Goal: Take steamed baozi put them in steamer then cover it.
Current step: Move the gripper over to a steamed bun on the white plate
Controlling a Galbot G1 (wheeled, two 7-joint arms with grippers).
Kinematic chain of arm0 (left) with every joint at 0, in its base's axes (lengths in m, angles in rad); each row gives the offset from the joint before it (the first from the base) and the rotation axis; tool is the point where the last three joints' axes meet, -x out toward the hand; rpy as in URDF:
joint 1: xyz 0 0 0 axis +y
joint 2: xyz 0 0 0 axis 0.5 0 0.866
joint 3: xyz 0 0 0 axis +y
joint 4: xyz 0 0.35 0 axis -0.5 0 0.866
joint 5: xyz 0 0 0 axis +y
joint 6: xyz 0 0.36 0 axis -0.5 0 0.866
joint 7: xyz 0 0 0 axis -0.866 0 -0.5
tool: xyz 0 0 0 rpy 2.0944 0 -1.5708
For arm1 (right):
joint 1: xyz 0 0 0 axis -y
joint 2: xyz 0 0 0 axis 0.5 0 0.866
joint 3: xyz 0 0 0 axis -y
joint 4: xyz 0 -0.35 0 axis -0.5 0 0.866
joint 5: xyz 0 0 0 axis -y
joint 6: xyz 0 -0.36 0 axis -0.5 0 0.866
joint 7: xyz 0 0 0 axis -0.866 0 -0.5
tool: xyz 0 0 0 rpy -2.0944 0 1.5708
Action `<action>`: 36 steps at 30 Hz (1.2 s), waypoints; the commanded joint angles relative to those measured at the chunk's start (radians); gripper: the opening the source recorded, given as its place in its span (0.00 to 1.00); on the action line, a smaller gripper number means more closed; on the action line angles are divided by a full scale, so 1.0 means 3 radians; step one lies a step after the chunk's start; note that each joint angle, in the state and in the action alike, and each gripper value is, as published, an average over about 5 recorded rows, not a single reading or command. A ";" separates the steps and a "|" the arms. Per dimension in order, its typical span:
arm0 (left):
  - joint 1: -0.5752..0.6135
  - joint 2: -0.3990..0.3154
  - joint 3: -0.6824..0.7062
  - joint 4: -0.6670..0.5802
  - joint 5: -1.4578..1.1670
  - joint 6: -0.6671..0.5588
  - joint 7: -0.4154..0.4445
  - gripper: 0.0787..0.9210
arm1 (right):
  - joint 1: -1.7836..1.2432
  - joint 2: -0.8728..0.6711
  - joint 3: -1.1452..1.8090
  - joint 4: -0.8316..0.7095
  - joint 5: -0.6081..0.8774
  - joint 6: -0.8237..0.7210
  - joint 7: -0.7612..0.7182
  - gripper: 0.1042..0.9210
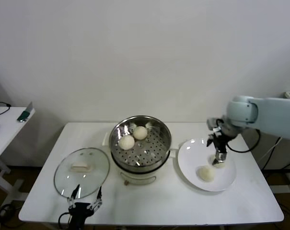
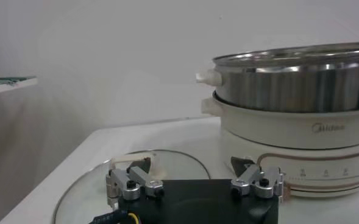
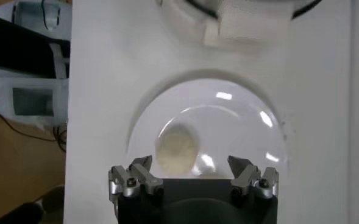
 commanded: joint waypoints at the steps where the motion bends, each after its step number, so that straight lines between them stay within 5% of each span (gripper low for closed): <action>1: 0.0005 0.0003 -0.0002 0.0004 0.0009 0.0001 -0.0003 0.88 | -0.1069 -0.0327 0.0598 -0.0134 -0.0448 -0.0160 0.0199 0.88; 21: 0.0017 -0.0007 0.0013 0.0027 0.0040 -0.0003 -0.0012 0.88 | -0.1688 0.0006 0.1251 -0.0666 -0.0557 -0.0146 0.0360 0.88; 36: 0.0013 -0.0018 0.0008 0.0030 0.0048 -0.0001 -0.0016 0.88 | -0.1256 0.0094 0.1142 -0.0660 -0.0655 0.0234 0.0017 0.66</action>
